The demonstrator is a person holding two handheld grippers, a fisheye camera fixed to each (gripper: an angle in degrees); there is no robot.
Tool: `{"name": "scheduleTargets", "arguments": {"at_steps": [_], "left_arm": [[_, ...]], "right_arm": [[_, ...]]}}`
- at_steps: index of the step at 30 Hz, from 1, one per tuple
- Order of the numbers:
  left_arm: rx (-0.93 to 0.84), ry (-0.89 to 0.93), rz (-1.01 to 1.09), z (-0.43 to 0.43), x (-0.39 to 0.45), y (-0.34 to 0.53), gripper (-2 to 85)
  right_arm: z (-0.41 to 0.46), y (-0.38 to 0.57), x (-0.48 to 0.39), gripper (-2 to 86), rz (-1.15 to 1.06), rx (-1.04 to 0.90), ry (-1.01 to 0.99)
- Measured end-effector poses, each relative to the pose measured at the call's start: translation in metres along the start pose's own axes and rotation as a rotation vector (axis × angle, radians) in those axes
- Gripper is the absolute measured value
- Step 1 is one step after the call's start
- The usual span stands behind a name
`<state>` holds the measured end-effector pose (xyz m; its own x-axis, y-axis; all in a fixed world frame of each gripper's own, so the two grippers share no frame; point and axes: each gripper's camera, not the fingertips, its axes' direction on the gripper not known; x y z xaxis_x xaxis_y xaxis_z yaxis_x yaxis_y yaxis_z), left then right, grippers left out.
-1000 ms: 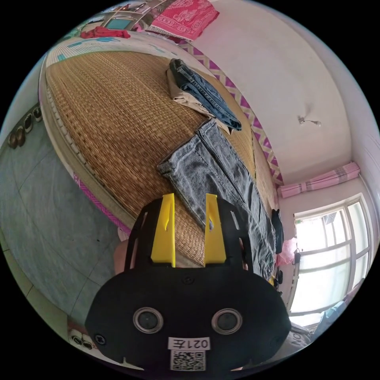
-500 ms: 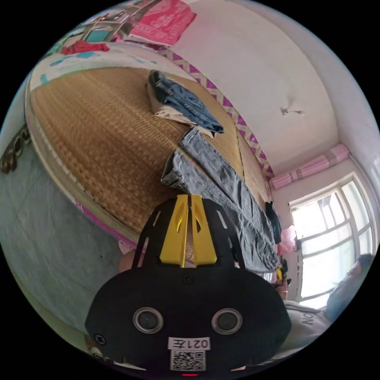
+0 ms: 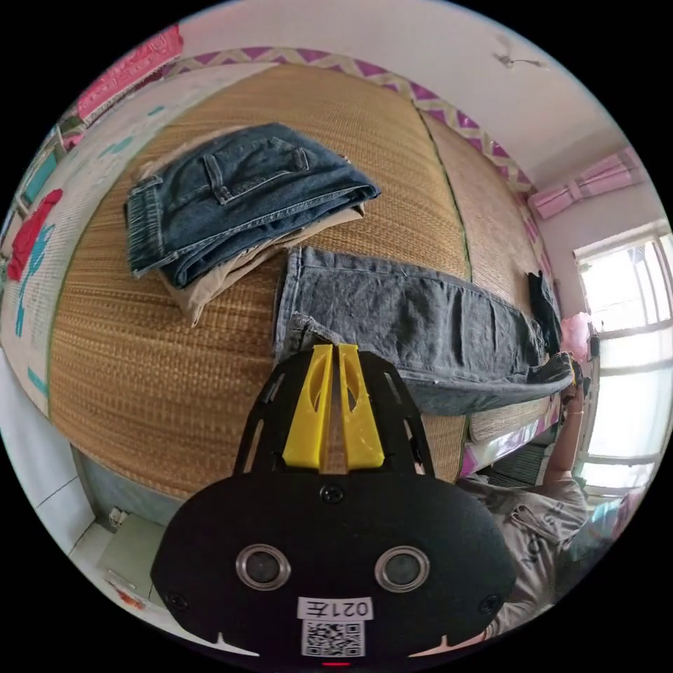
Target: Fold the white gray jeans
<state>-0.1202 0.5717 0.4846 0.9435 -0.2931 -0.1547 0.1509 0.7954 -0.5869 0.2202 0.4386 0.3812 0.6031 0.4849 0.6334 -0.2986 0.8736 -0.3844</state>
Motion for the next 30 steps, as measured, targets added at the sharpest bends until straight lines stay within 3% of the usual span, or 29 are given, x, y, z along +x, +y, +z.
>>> {"name": "scheduleTargets", "arguments": {"at_steps": [4,7,17,21,24,30], "left_arm": [[-0.058,-0.062,-0.071,0.041,0.000,-0.103,-1.0],[-0.099,-0.115,-0.053,0.058,0.005,-0.145,-1.0],[-0.005,-0.049,0.026,0.030,0.010,-0.185,-0.8],[-0.030,-0.077,0.028,0.067,0.000,-0.190,-0.4],[0.053,-0.010,0.020,0.082,-0.020,-0.166,0.7],[0.388,0.068,-0.016,0.038,-0.052,-0.071,5.4]], "right_arm": [[0.052,-0.058,0.032,3.0,0.084,-0.032,0.096],[0.052,-0.074,0.045,3.6,0.095,-0.022,0.046],[0.008,-0.101,0.045,3.4,0.037,0.006,-0.035],[-0.001,-0.119,0.048,4.6,0.015,0.000,-0.114],[-0.035,-0.121,0.020,5.5,-0.108,0.060,-0.141],[-0.048,-0.085,-0.115,6.3,-0.610,-0.015,0.097]]}}
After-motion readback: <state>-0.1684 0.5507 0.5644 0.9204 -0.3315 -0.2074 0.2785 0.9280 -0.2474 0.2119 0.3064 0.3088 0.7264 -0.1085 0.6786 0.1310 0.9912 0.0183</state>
